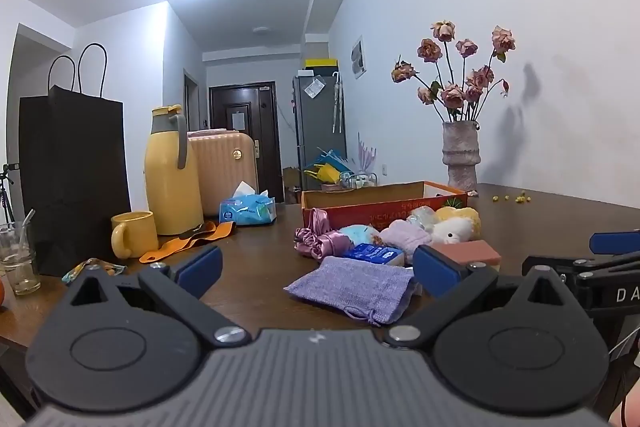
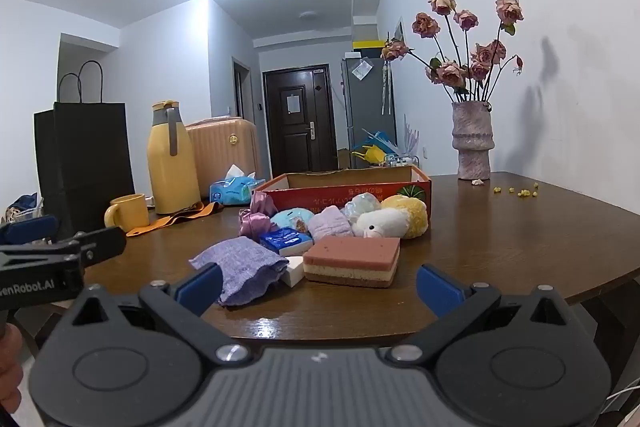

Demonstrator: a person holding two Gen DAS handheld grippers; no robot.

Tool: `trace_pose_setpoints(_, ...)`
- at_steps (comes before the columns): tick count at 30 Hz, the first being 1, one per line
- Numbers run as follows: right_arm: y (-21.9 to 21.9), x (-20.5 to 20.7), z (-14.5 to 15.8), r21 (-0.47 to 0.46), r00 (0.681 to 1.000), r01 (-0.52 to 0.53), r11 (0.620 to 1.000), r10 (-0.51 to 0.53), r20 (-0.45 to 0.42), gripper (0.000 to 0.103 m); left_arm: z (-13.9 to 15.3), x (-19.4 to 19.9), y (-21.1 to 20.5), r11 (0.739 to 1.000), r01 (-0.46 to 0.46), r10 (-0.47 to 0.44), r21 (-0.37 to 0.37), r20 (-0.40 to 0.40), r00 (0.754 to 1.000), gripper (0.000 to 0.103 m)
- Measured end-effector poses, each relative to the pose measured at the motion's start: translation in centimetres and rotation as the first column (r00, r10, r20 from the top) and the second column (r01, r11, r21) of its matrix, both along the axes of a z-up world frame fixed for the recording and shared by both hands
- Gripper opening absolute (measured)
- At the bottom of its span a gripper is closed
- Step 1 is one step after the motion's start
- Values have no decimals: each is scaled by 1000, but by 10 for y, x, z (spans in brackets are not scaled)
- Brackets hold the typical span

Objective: Organize soft objects

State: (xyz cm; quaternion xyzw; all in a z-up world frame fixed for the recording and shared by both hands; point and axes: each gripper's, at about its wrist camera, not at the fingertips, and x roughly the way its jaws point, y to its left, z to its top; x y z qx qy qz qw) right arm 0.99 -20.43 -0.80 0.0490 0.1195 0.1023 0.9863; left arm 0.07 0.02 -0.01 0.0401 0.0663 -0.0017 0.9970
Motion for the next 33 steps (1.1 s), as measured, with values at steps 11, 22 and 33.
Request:
trace_pose_setpoints(11,0,0,0,-8,1000,-6,1000,6,1,103,2,-1,5,1000,8,-8,-1,14,1000,103)
trace_pose_setpoints(22,0,1,-1,2,1000,-21,1000,21,2,103,0,2,4,1000,-5,6,-3,21,1000,103)
trace_pose_setpoints(33,0,1,-2,-1,1000,-21,1000,21,-1,103,1,0,5,1000,-15,15,-4,29,999,103)
